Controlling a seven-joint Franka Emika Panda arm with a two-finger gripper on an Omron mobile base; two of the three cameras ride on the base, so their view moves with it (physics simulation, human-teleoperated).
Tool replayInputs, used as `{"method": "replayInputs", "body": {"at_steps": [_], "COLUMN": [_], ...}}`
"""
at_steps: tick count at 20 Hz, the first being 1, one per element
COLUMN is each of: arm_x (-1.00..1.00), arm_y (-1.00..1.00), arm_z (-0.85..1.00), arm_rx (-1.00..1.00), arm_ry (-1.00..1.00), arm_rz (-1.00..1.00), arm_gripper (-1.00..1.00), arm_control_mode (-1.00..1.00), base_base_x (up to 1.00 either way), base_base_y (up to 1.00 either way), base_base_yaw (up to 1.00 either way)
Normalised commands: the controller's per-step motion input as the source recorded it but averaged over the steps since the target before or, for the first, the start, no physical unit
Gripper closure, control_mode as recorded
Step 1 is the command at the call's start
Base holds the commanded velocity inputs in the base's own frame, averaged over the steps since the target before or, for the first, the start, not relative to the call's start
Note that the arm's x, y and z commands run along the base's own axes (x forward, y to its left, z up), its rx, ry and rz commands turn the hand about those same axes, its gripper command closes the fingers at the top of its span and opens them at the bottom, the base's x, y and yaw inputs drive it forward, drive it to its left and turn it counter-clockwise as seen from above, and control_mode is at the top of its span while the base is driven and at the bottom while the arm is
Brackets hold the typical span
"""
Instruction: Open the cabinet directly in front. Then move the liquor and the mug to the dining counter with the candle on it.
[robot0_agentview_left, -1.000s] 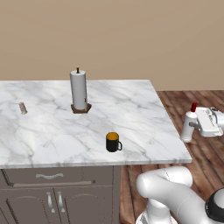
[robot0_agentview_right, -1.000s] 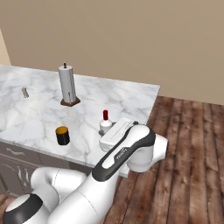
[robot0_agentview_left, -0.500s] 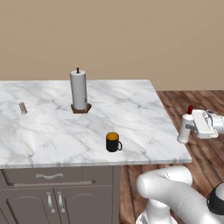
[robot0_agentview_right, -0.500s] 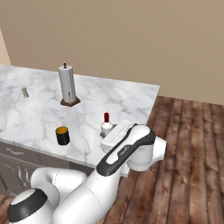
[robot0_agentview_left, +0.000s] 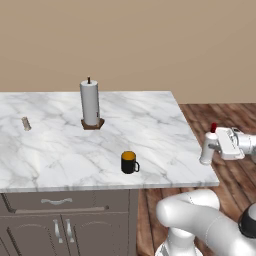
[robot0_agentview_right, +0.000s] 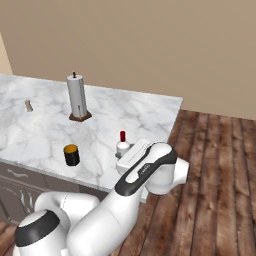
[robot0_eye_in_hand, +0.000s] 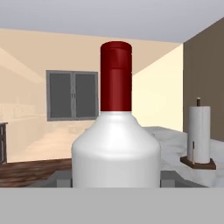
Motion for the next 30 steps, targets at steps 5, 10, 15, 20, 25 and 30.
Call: {"method": "replayInputs", "body": {"at_steps": [5,10,15,20,25,30], "arm_x": [0.14,0.13,0.02,0.0,0.0,0.03], "arm_y": [0.0,0.0,0.0,0.01,0.08,0.08], "arm_z": [-0.12,-0.1,-0.08,-0.09,-0.08,-0.09], "arm_rx": [0.0,0.0,0.0,0.0,0.0,0.0], "arm_ry": [0.0,0.0,0.0,0.0,0.0,0.0], "arm_rz": [0.0,0.0,0.0,0.0,0.0,0.0], "arm_gripper": [1.0,1.0,1.0,1.0,1.0,1.0], "arm_control_mode": [-1.0,-1.0,-1.0,-1.0,-1.0,-1.0], "base_base_x": [0.0,0.0,0.0,0.0,0.0,0.0], "base_base_y": [0.0,0.0,0.0,0.0,0.0,0.0], "base_base_yaw": [0.0,0.0,0.0,0.0,0.0,0.0]}}
